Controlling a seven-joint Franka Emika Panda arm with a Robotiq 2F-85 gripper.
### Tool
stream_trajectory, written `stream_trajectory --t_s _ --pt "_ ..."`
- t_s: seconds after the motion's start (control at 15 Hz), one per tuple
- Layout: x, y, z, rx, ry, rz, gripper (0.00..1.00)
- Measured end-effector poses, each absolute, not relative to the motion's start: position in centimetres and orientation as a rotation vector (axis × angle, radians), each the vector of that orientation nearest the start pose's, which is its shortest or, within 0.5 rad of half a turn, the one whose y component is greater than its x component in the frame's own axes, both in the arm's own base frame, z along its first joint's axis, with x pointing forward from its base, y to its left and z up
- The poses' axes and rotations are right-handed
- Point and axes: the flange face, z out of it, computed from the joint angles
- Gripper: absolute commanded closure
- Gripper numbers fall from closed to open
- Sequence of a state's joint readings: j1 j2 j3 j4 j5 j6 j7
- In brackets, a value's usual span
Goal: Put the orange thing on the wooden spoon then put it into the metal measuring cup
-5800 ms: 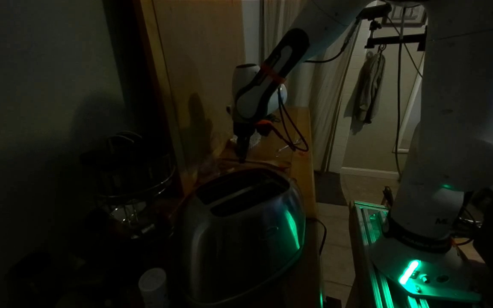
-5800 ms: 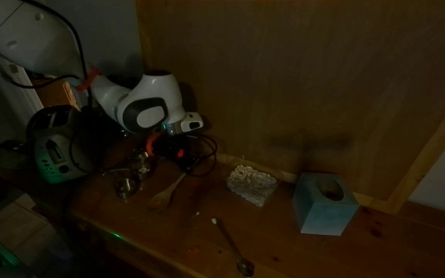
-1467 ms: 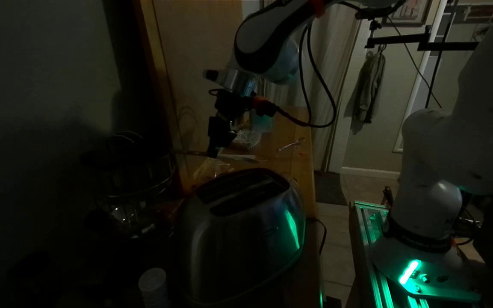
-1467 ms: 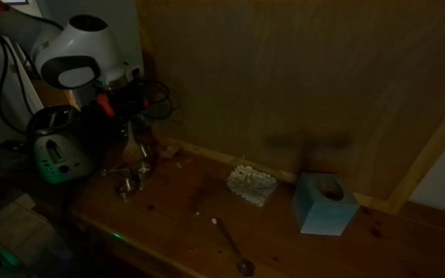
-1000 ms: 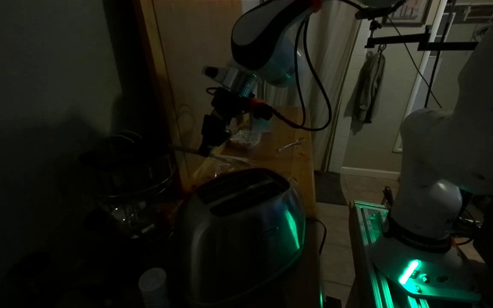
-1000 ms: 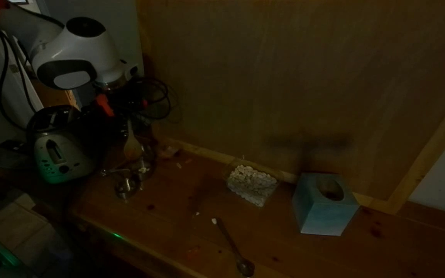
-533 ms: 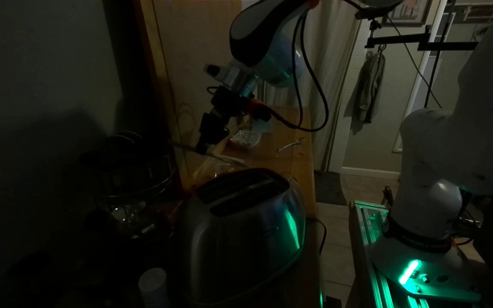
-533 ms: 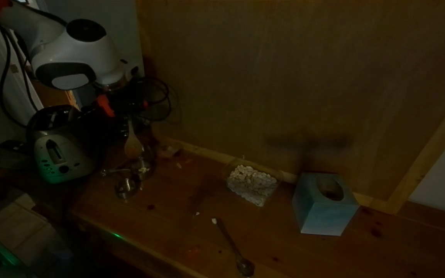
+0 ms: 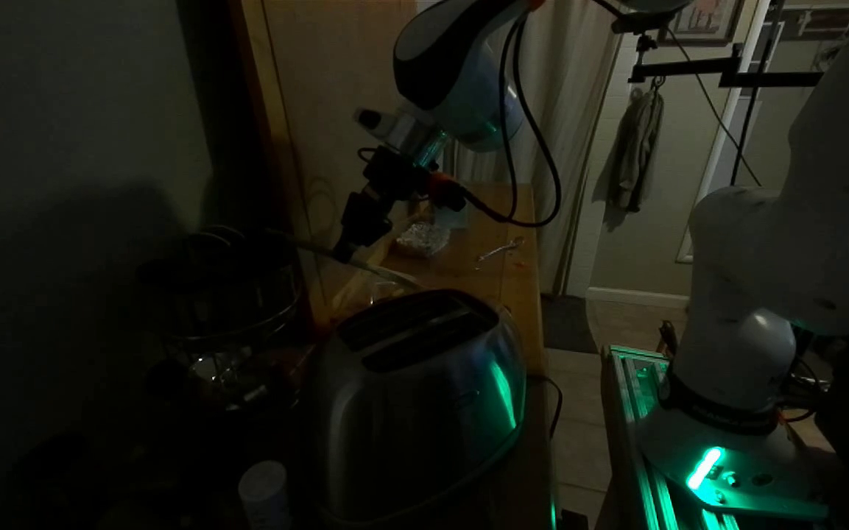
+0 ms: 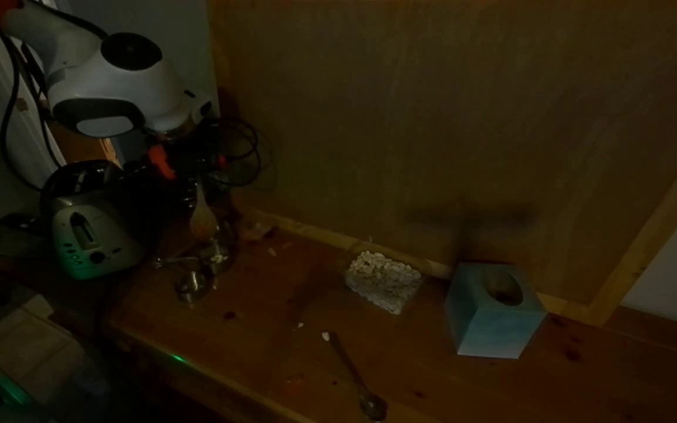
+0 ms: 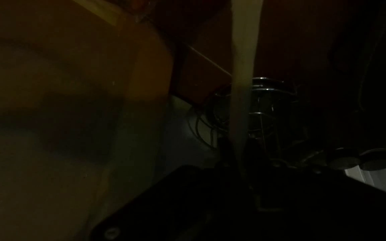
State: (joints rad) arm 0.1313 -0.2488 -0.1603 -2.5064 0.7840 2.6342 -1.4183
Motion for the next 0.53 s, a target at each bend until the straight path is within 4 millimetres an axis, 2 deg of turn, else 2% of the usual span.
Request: stream_trajectory --t_s 0.53 --pt "47.09 -2.71 40.54 -2.569 -1.055 -0.973 0.93"
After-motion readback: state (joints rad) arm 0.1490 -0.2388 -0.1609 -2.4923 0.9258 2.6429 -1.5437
